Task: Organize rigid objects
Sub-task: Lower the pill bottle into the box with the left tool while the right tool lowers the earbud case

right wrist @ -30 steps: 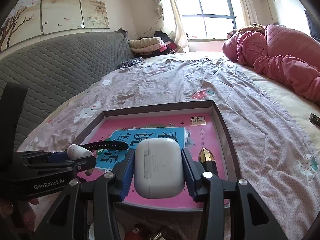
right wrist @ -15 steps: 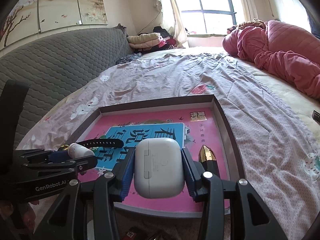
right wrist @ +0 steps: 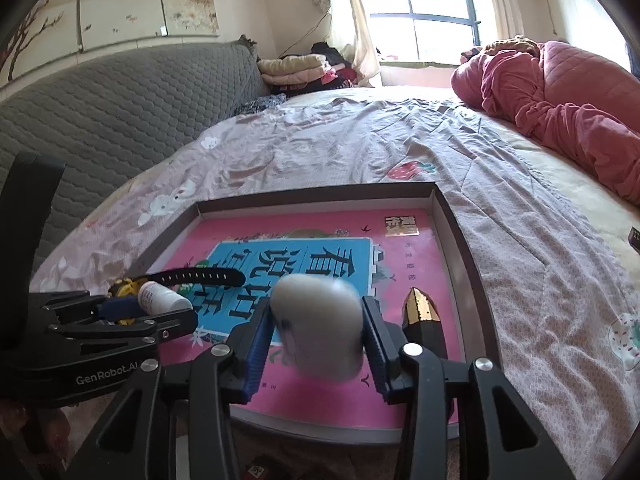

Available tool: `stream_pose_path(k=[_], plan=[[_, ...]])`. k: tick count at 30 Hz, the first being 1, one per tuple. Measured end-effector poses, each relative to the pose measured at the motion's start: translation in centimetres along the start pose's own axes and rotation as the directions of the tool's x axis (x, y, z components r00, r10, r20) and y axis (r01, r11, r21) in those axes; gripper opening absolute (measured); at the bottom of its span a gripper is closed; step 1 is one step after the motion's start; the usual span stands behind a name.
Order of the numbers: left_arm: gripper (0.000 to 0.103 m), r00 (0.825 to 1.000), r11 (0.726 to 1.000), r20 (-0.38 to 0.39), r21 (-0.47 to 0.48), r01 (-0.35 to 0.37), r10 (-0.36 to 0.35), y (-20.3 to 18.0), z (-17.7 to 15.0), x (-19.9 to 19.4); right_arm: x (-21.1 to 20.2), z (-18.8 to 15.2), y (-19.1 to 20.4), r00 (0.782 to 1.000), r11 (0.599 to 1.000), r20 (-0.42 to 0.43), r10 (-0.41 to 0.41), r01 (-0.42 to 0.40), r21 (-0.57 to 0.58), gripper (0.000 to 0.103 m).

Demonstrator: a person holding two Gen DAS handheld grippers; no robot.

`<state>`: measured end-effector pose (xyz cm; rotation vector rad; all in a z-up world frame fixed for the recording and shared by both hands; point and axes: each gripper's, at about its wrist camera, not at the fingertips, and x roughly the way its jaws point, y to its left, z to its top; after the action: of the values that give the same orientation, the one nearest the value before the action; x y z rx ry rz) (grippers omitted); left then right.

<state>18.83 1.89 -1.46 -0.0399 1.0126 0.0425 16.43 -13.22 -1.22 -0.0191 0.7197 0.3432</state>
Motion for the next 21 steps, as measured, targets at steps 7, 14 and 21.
stream_pose_path(k=[7,14,21], plan=[[0.048,1.0,1.0,-0.004,0.005,-0.002,0.002,-0.2,-0.1,0.1,0.1,0.0,0.6,0.999,0.999,-0.021,-0.028,0.027,-0.047,0.034],[0.048,1.0,1.0,-0.007,0.001,0.0,0.0,-0.3,-0.2,0.2,0.9,-0.3,-0.8,0.996,0.999,-0.078,-0.033,0.034,0.013,0.033],[0.048,1.0,1.0,-0.016,-0.004,0.004,-0.004,-0.5,-0.3,0.2,0.6,-0.4,-1.7,0.996,0.998,-0.076,-0.034,0.038,0.051,0.033]])
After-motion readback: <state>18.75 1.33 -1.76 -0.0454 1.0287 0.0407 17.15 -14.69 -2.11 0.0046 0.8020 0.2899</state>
